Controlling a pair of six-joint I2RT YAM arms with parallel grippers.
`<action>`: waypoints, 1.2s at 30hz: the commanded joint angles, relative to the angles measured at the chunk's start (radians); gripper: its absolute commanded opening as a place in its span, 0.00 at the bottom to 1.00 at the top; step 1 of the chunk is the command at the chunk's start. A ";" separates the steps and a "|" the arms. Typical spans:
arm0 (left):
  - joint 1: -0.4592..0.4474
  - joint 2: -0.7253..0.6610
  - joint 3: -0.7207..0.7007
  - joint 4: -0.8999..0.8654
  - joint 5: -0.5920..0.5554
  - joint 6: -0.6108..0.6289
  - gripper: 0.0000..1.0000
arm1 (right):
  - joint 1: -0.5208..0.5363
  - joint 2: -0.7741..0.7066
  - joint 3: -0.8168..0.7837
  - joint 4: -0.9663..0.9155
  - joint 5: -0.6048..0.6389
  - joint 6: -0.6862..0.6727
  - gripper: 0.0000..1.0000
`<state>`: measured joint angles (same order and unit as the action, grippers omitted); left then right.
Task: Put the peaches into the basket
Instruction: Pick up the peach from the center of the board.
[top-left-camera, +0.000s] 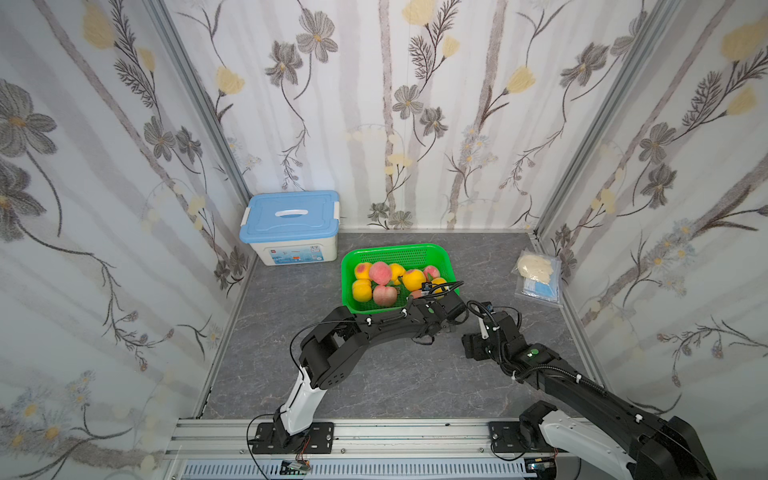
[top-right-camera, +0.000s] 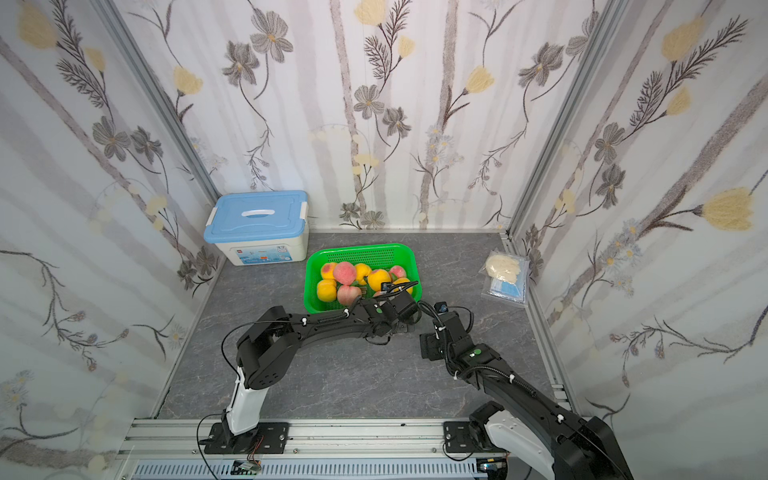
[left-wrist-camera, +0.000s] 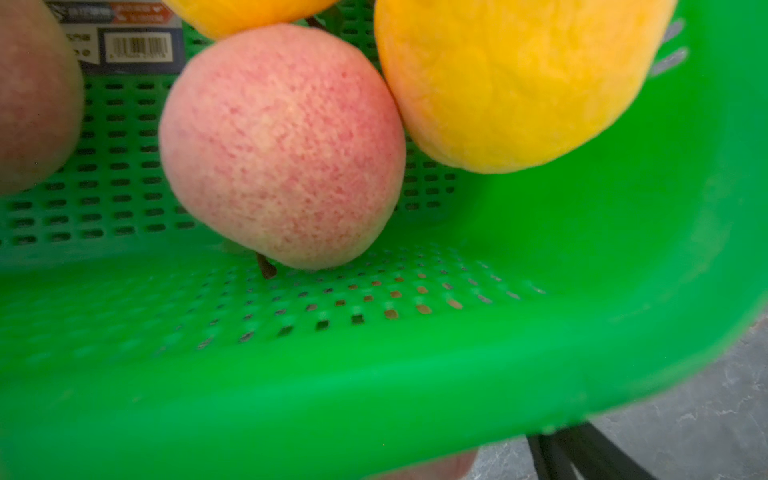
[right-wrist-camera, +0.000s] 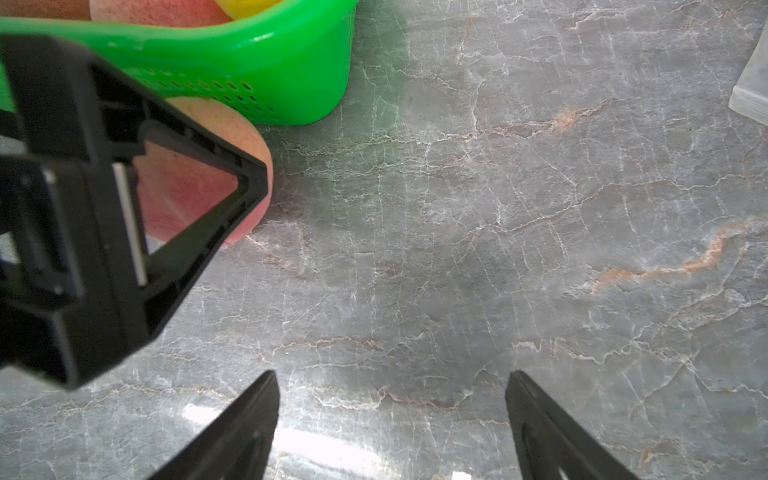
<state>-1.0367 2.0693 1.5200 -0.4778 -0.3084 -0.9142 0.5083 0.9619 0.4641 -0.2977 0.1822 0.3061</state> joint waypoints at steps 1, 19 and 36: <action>0.000 0.011 0.002 -0.012 -0.037 -0.019 0.97 | 0.000 0.001 -0.001 0.044 -0.002 0.011 0.86; -0.006 0.064 0.000 0.038 -0.050 -0.009 0.96 | 0.001 0.011 0.000 0.048 -0.005 0.011 0.86; -0.006 0.083 -0.015 0.068 -0.044 0.019 0.85 | 0.001 0.029 0.007 0.050 -0.010 0.010 0.86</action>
<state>-1.0428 2.1479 1.5085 -0.4210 -0.3431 -0.8997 0.5083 0.9886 0.4644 -0.2672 0.1741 0.3061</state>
